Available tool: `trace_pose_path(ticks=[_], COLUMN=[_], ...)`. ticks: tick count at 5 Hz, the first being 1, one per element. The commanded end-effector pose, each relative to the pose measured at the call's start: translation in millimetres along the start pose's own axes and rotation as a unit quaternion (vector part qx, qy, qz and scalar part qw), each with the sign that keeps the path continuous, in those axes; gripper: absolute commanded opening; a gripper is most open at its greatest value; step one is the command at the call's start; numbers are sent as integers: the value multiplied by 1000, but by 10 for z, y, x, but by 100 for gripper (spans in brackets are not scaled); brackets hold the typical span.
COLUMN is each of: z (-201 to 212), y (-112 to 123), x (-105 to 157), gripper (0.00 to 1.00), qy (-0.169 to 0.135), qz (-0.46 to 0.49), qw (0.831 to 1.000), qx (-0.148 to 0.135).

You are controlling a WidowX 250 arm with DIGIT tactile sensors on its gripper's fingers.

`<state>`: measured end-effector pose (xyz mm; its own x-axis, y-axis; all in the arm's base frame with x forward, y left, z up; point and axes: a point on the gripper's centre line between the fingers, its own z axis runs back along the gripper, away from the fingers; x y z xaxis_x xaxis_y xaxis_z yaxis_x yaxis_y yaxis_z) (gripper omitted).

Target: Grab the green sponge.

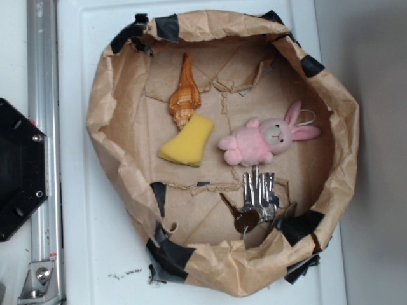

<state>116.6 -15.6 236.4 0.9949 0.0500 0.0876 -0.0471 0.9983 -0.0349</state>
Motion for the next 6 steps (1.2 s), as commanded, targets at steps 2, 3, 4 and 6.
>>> trace_pose_path(ticks=[2,3,4,6], z=[-368,-556,-816,-1402], y=[196,271,375,426], x=[290,512,694,1032], gripper=[100,100,100,100], qy=[-10,-61,-85,-22], qz=[53,149,255,309], qw=[998,986,963,951], qx=[10,53,34,21])
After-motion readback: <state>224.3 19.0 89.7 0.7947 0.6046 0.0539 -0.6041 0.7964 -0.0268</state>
